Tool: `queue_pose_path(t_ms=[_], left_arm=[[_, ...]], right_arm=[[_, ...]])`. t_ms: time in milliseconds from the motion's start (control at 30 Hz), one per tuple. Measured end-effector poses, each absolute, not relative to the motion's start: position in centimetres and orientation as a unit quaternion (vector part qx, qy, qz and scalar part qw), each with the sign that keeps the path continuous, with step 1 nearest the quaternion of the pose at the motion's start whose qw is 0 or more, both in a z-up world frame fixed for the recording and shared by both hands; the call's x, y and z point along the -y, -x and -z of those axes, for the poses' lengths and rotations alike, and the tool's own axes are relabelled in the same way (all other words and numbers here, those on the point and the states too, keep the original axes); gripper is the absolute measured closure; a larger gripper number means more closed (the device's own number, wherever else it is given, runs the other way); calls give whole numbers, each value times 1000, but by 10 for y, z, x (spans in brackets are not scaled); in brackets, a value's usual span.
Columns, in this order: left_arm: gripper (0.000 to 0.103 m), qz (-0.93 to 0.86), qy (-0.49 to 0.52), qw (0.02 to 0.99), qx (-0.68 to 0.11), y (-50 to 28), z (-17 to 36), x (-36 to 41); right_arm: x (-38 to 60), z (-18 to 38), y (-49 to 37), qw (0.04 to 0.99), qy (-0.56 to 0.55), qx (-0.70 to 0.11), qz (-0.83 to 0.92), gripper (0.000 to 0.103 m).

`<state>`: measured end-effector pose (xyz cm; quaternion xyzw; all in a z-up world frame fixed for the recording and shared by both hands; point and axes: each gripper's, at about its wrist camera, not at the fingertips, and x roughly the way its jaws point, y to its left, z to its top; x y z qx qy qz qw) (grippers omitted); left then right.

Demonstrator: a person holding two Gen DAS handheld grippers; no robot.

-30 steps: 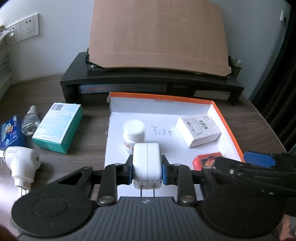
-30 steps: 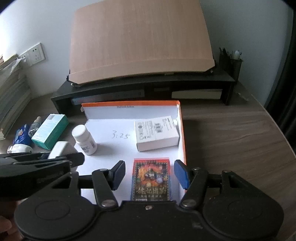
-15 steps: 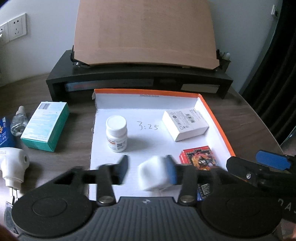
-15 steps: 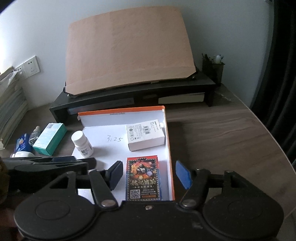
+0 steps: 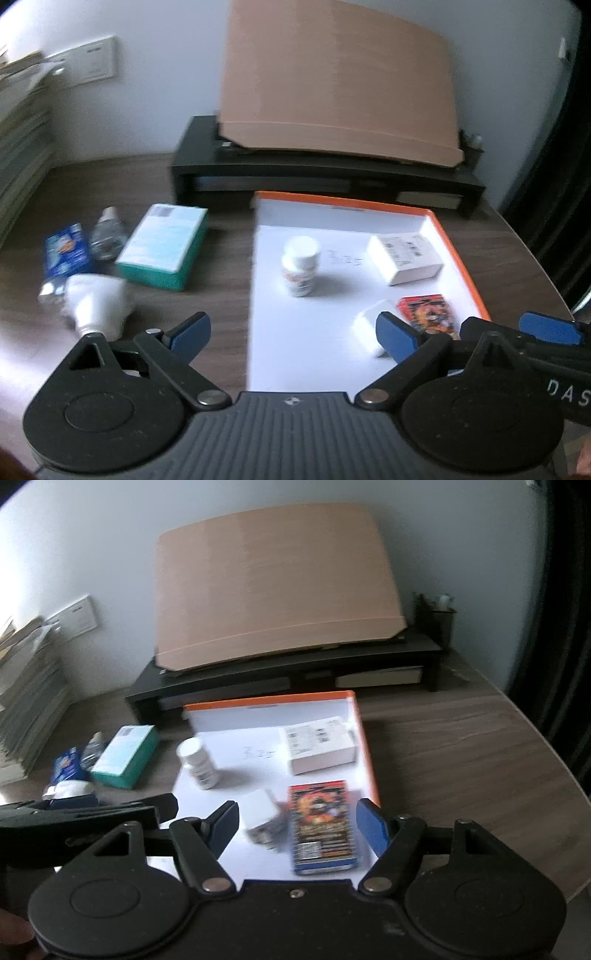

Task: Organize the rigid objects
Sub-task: 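Lower the white charger and card box into the tray and open both grippers, then grasp the black charger with the left gripper while the right moves to the diffuser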

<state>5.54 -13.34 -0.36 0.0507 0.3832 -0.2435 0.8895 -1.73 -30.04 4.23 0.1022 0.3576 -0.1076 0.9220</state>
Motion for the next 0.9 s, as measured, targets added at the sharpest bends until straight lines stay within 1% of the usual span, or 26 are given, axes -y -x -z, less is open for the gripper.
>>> queue_pose_path(t_ms=[300, 400, 667, 900], left_arm=[[4, 187, -26, 901, -391, -58, 1, 76], [1, 168, -17, 904, -392, -59, 2, 59], [0, 124, -3, 910, -397, -65, 5, 20], [0, 113, -13, 908, -403, -65, 20, -4]], right_arm=[[250, -43, 6, 924, -78, -371, 42, 19], [235, -42, 2, 924, -70, -375, 23, 19], [204, -37, -9, 921, -56, -386, -17, 19], [190, -32, -15, 919, -56, -389, -26, 18]])
